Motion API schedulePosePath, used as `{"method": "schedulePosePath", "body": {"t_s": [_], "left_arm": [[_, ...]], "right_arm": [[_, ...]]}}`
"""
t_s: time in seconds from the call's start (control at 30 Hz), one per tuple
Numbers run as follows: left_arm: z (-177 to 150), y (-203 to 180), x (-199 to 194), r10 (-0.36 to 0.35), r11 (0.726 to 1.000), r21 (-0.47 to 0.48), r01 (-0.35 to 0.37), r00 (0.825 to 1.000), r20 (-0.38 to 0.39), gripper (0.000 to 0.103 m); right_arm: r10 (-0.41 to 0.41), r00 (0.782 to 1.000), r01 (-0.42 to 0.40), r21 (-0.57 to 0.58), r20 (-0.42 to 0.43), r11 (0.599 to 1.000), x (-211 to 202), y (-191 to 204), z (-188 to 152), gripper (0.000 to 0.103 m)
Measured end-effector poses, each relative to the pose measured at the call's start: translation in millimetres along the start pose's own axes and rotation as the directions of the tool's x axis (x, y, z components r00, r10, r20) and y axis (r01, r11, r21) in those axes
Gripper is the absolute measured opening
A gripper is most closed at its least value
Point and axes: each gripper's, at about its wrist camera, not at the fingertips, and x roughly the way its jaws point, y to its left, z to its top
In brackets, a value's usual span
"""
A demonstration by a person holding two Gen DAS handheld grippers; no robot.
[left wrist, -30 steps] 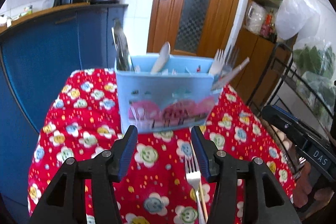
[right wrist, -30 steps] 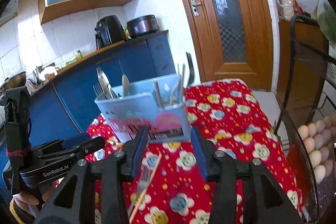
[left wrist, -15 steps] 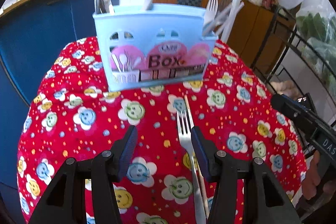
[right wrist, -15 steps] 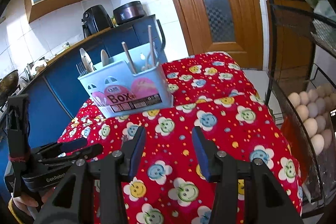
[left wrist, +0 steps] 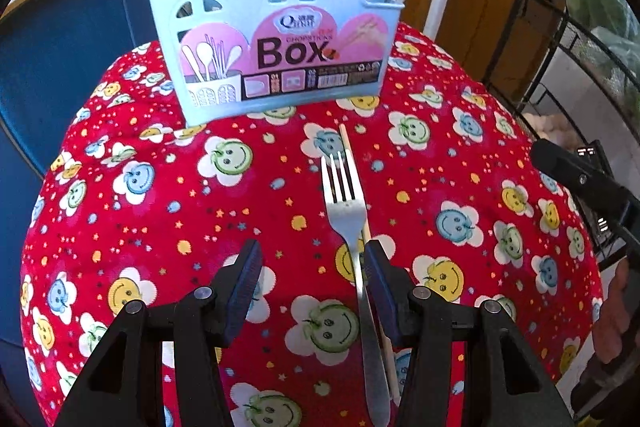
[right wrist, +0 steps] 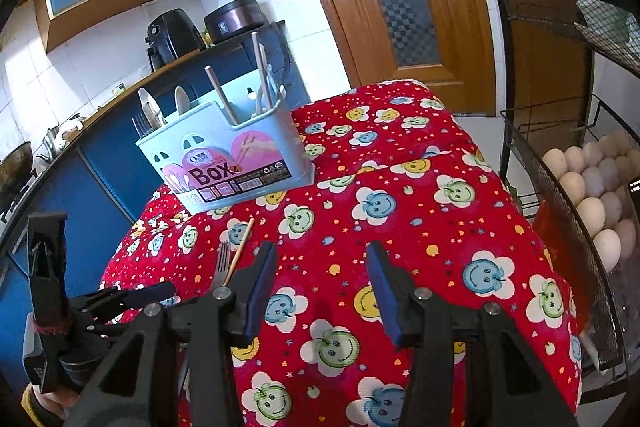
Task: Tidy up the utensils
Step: 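Move both tools back down toward the last fork and chopstick on the tablecloth, then grasp the silver fork with the left tool while the right tool grasps the chopstick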
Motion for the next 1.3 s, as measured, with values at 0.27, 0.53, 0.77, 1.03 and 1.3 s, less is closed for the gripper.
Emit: {"method": "schedulePosePath", "body": {"t_s": [0.27,0.53,0.77,1.03,1.3], "left_arm": [[-1.1,-1.5,5.6,0.017,1.000,0.009,-0.017,1.000,-0.011,0.054],[-1.6,2.1,10.5,0.062,0.998,0.011,-0.062,0.998,-0.007,0.056],[2.8,14.0,15.5,0.051,0.999,-0.018,-0.051,0.999,-0.003,0.044],[6.5,25.2,17.6,-0.047,0.996,-0.077,0.046,0.999,-0.012,0.004],[5.2,46.7,13.5,-0.138,0.977,-0.164,0.139,0.990,0.019,0.004]], "right_arm": [[-0.001,1.000,0.001,0.014,-0.010,1.000,2.2,-4.2,-1.8,0.049],[0.004,1.000,-0.003,0.027,-0.012,1.000,1.6,-7.9,-2.9,0.049],[0.005,1.000,-0.005,0.030,-0.022,1.000,4.1,-8.6,-3.7,0.050],[0.012,0.999,-0.011,0.024,-0.038,1.000,7.9,-2.7,-5.6,0.050],[0.022,0.996,-0.020,0.015,-0.087,1.000,20.7,8.9,-6.2,0.050]]}}
